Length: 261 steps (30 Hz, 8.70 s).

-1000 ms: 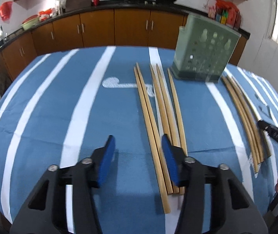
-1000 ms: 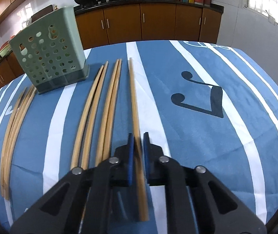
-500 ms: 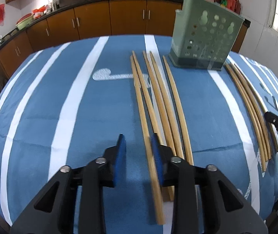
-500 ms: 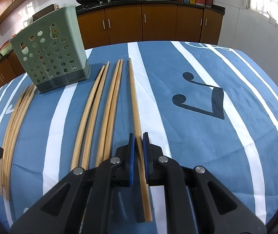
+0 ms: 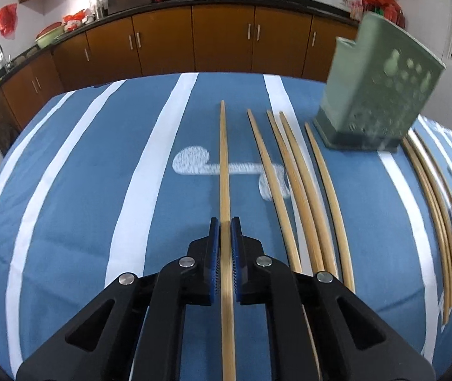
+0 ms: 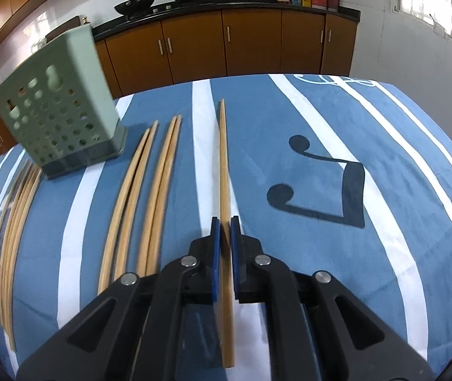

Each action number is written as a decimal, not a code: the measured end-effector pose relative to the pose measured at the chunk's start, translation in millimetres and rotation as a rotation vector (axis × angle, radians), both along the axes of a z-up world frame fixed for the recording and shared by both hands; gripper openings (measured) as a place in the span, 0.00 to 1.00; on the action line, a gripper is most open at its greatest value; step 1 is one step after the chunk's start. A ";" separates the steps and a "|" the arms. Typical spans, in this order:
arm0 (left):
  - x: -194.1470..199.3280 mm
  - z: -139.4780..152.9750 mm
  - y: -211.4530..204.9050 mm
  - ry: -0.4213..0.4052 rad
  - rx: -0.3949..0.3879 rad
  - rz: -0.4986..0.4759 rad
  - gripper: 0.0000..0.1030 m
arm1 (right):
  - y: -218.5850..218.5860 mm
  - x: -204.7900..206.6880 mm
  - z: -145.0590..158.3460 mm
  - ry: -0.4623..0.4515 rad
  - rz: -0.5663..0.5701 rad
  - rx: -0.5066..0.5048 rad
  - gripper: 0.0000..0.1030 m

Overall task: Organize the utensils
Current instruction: 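Close the left tool on one wooden chopstick while the right tool grasps another chopstick, then lift both held chopsticks upright and carry them above the green holder, then open the left tool over the holder while the right tool releases its chopstick, then close the right tool on a chopstick while the left tool grasps another chopstick, then raise both held chopsticks upright and move them above the green holder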

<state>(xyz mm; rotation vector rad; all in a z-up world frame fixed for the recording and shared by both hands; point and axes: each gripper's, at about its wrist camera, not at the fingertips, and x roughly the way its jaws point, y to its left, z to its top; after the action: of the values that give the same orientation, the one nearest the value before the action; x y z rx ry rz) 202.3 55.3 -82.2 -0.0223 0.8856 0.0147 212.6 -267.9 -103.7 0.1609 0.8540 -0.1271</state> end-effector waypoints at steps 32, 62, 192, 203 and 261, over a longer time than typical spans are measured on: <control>-27.8 10.4 7.7 -0.008 -0.053 -0.016 0.07 | -2.1 -31.3 24.7 -0.081 0.033 0.017 0.07; -49.9 106.9 3.3 -0.282 -0.073 -0.018 0.07 | -12.4 -61.0 106.3 -0.333 0.006 0.032 0.07; -37.2 -2.0 -37.1 0.029 -0.043 -0.085 0.17 | -7.9 -18.7 -1.1 0.022 0.013 0.053 0.08; -30.7 -2.2 -38.7 0.012 0.027 -0.065 0.07 | -1.0 -21.6 -0.5 0.017 0.038 0.030 0.09; -37.9 36.5 7.1 -0.082 -0.071 -0.016 0.07 | -7.7 -41.7 45.7 -0.123 0.070 0.054 0.08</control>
<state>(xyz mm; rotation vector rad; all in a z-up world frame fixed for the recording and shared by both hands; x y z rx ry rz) 164.4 62.4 -45.7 -0.0814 0.8037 -0.0324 170.9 -275.5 -58.1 0.1875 0.7399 -0.0277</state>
